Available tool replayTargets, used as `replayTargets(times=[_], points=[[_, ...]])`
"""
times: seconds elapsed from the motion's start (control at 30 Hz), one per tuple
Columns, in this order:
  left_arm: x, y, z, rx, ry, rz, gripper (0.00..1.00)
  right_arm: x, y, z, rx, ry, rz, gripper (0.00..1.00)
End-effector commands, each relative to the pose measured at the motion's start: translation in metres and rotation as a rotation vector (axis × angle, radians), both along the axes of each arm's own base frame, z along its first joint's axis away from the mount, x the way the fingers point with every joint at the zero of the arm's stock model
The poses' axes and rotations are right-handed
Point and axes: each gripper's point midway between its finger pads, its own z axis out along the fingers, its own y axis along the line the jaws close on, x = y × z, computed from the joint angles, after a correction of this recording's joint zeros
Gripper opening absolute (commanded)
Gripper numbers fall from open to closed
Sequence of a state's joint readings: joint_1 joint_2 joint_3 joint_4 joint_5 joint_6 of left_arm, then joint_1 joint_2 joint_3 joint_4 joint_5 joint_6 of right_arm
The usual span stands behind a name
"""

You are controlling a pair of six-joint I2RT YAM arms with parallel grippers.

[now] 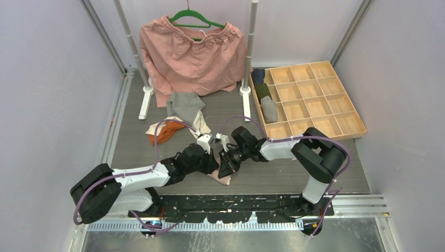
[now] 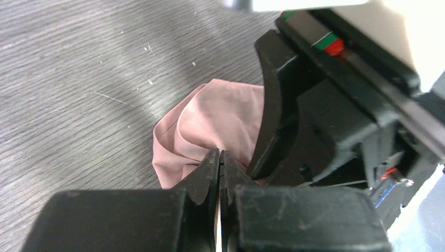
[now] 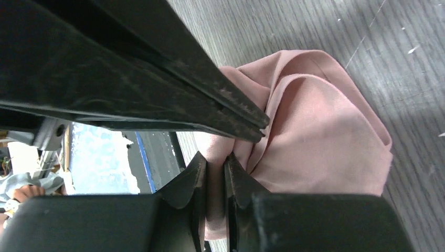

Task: Roll the underwear
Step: Roll the underwear to the center of the board.

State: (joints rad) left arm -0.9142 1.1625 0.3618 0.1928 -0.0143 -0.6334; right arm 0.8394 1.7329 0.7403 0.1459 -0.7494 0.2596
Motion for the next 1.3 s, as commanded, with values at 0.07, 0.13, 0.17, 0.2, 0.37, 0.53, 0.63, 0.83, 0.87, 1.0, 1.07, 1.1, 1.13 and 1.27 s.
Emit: replayTargets(times=[0.07, 0.13, 0.17, 0.2, 0.37, 0.53, 0.63, 0.83, 0.87, 1.0, 1.07, 1.1, 1.13, 1.27], points=[[0.012, -0.009, 0.002, -0.005, -0.034, 0.010, 0.01, 0.012, -0.025, -0.030, -0.141, -0.059, -0.080, 0.07], [0.011, -0.006, -0.003, 0.009, -0.024, 0.017, 0.01, 0.011, -0.025, -0.030, -0.143, -0.055, -0.088, 0.07], [0.011, -0.004, -0.007, 0.018, -0.018, 0.024, 0.01, 0.011, -0.025, -0.030, -0.143, -0.053, -0.092, 0.07], [0.011, -0.002, -0.009, 0.024, -0.015, 0.031, 0.01, 0.012, -0.026, -0.030, -0.143, -0.051, -0.097, 0.07], [0.010, 0.006, -0.020, 0.068, 0.006, 0.054, 0.01, 0.011, -0.026, -0.030, -0.143, -0.040, -0.115, 0.07], [0.010, 0.014, -0.024, 0.095, 0.010, 0.080, 0.01, 0.007, -0.029, -0.030, -0.149, -0.019, -0.135, 0.08], [0.010, 0.016, -0.024, 0.100, 0.009, 0.087, 0.01, 0.006, -0.032, -0.031, -0.150, -0.016, -0.146, 0.08], [0.010, 0.016, -0.023, 0.098, 0.007, 0.084, 0.01, 0.004, -0.034, -0.035, -0.160, -0.003, -0.160, 0.08], [0.010, 0.015, -0.021, 0.092, 0.007, 0.083, 0.01, 0.004, -0.034, -0.036, -0.163, -0.001, -0.159, 0.08], [0.012, 0.013, -0.003, 0.060, -0.020, 0.082, 0.01, 0.005, -0.036, -0.038, -0.174, -0.003, -0.175, 0.08], [0.014, 0.014, 0.006, 0.053, -0.044, 0.088, 0.01, 0.006, -0.037, -0.038, -0.173, -0.013, -0.179, 0.08], [0.015, 0.014, 0.011, 0.049, -0.053, 0.089, 0.01, 0.005, -0.037, -0.038, -0.173, -0.015, -0.178, 0.08], [0.014, 0.014, 0.015, 0.042, -0.060, 0.085, 0.01, 0.006, -0.037, -0.038, -0.172, -0.020, -0.176, 0.08], [0.007, 0.000, 0.036, -0.048, -0.094, 0.000, 0.01, 0.006, -0.038, -0.040, -0.180, -0.022, -0.175, 0.08]])
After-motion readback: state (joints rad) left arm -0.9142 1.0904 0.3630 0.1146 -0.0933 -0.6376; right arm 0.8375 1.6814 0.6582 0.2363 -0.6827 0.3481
